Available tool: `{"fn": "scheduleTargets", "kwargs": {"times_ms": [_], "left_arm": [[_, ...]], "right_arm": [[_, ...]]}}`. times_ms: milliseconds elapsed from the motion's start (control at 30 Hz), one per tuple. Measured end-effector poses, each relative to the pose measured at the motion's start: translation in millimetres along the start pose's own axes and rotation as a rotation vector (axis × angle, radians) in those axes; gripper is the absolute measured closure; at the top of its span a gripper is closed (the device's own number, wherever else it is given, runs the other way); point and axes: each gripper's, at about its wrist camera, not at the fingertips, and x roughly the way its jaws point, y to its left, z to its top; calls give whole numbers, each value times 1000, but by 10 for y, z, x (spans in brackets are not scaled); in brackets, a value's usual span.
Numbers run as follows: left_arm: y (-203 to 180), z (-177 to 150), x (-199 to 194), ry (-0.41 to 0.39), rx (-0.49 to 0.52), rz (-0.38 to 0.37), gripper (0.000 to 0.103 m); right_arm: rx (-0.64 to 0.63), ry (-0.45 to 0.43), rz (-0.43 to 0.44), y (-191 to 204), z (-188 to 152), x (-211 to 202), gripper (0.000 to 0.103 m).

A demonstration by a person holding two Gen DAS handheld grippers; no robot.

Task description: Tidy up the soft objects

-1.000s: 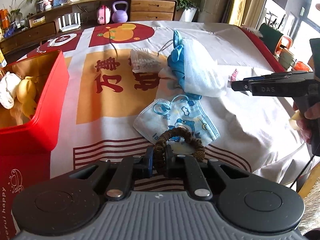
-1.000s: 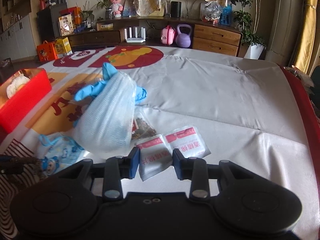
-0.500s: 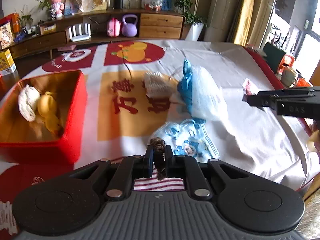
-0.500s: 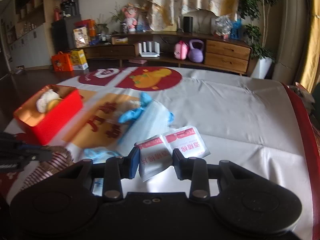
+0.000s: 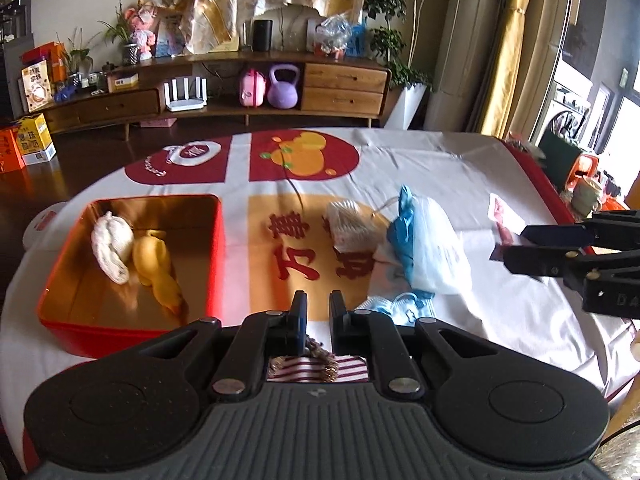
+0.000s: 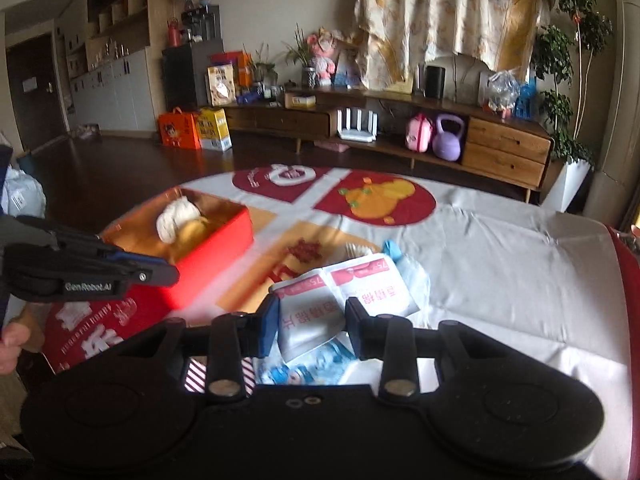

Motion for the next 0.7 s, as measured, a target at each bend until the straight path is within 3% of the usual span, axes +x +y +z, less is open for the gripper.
{"fn": "scheduleTargets", "kwargs": {"times_ms": [233, 300, 533, 600, 700], "left_arm": [[59, -9, -32, 12, 12, -11, 92], [52, -48, 23, 43, 11, -37, 92], [239, -300, 291, 137, -69, -20, 90], [271, -364, 375, 163, -72, -14, 82], [308, -437, 474, 171, -90, -19, 49]], "right_arm": [[4, -6, -5, 31, 41, -38, 68], [4, 3, -1, 42, 29, -15, 68], [8, 19, 16, 62, -29, 55, 68], [13, 23, 22, 54, -44, 83, 68], [19, 30, 31, 40, -83, 101, 68]]}}
